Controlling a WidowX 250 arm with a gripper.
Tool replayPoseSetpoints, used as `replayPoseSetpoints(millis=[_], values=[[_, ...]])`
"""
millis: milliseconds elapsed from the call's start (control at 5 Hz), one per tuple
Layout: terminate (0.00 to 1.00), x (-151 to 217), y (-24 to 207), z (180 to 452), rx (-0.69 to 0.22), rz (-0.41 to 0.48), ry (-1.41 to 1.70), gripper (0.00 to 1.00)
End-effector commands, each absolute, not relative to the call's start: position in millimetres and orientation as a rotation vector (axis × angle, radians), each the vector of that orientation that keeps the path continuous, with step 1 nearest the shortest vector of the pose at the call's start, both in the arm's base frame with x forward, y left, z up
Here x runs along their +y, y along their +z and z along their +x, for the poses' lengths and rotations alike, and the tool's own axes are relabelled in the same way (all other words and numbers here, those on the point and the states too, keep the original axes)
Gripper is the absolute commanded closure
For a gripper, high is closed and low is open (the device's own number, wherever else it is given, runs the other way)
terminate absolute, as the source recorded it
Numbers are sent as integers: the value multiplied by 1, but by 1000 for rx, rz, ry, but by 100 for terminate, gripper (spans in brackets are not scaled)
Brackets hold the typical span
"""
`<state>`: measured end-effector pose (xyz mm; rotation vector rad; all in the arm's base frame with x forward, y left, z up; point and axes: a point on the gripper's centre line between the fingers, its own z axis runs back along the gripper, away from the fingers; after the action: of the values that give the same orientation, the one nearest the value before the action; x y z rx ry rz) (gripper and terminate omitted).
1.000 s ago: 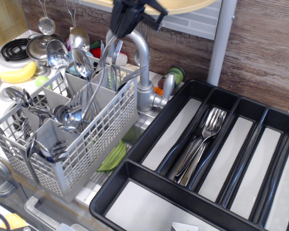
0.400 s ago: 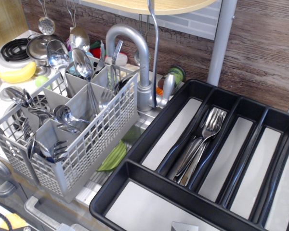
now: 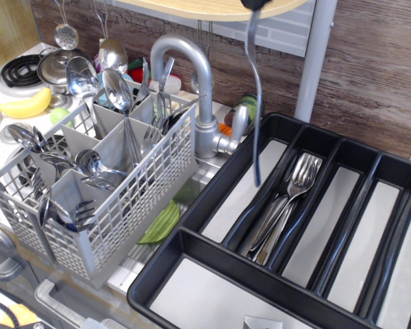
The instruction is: Put fork from basket to tray
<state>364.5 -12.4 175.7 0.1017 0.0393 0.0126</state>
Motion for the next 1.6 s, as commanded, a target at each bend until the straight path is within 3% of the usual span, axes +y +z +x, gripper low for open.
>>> replayPoseSetpoints(millis=[0,600,800,1000,1400], values=[[0,-20,173,365,-11,160,-29,100],[0,-27,119,357,-68,52,-16,100],[0,-27,107,359,-92,84,-48,100],[0,-30,104,359,-111,69,-26,0],[0,-30,106,359,-107,28,-7,0]])
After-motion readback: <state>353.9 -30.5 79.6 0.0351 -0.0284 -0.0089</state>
